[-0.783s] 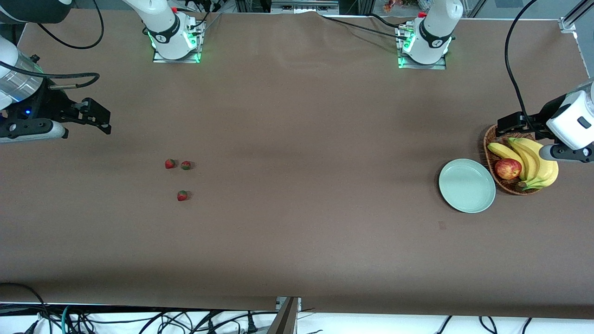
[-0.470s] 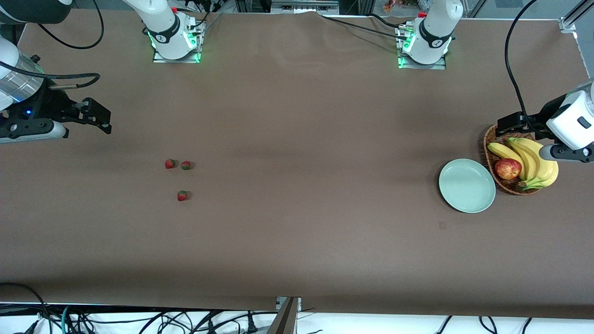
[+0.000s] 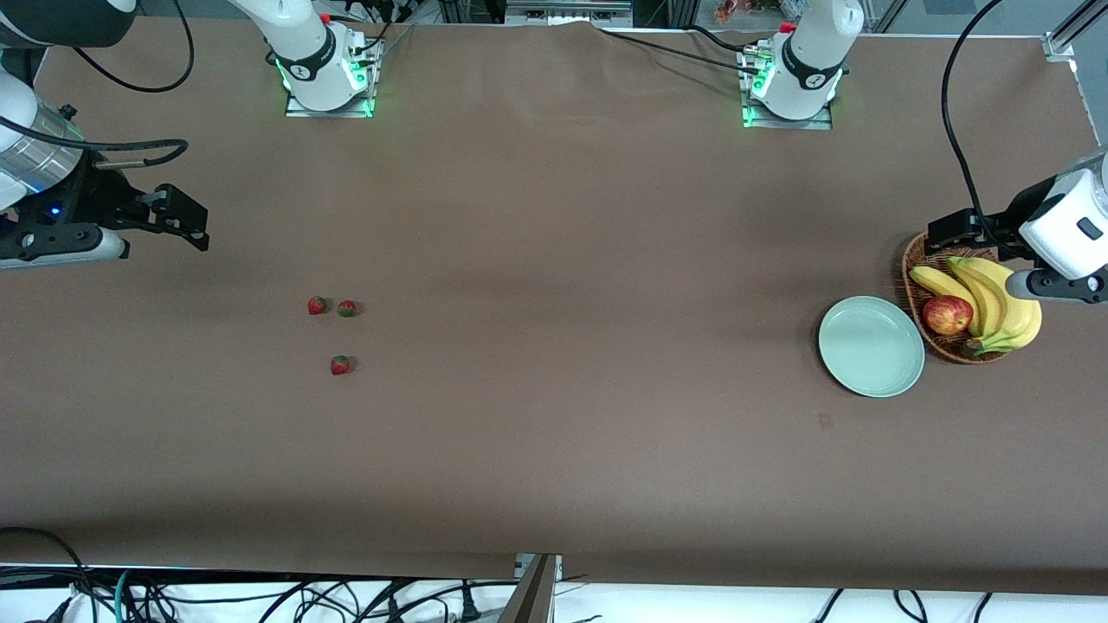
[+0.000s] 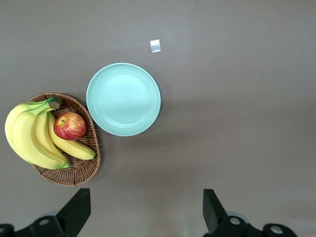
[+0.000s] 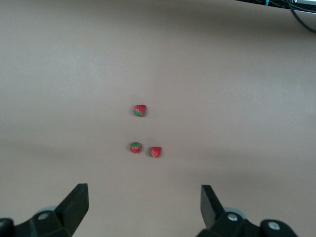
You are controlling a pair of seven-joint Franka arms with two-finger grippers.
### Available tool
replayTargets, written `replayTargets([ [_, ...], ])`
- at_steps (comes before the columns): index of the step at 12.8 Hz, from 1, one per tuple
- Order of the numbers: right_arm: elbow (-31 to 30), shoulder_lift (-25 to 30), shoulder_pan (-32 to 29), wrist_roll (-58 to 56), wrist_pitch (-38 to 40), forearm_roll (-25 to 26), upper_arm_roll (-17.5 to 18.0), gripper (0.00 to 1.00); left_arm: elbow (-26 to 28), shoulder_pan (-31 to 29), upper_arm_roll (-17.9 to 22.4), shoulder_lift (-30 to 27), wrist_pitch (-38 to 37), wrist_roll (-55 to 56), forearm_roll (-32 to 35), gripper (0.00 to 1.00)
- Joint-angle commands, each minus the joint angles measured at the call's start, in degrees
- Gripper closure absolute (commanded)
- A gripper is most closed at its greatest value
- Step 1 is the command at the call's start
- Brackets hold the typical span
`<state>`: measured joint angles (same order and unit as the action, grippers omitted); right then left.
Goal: Collect all strawberries into plate
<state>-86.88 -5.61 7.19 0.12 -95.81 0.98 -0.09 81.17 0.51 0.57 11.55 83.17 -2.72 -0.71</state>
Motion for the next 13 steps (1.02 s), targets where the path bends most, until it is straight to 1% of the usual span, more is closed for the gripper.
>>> replayTargets([
  [1, 0.31, -0.37, -0.16, 0.32, 0.19, 0.60, 0.00, 0.00, -1.72, 0.02, -0.13, 0.57, -0.82, 0.43, -0.69, 0.00],
  [4, 0.31, -1.86, -0.51, 0.23, 0.10, 0.95, -0.26, 0.00, -1.63, 0.02, -0.13, 0.57, -0.82, 0.00, -0.52, 0.00],
  [7, 0.31, -3.27, -0.43, 0.14, 0.63, 2.62, -0.26, 0.00, -1.63, 0.10, -0.13, 0.66, -0.82, -0.01, -0.34, 0.00],
  [12, 0.31, -5.02, -1.92, 0.67, -1.30, -0.53, -0.87, 0.00, -1.72, -0.07, 0.05, 1.01, -0.82, -0.09, -0.17, 0.00],
  [13, 0.31, -6.94, -1.40, 0.76, -1.57, -0.63, -0.70, 0.00, -1.72, -0.07, 0.05, 1.01, -0.82, -0.09, -0.16, 0.00],
])
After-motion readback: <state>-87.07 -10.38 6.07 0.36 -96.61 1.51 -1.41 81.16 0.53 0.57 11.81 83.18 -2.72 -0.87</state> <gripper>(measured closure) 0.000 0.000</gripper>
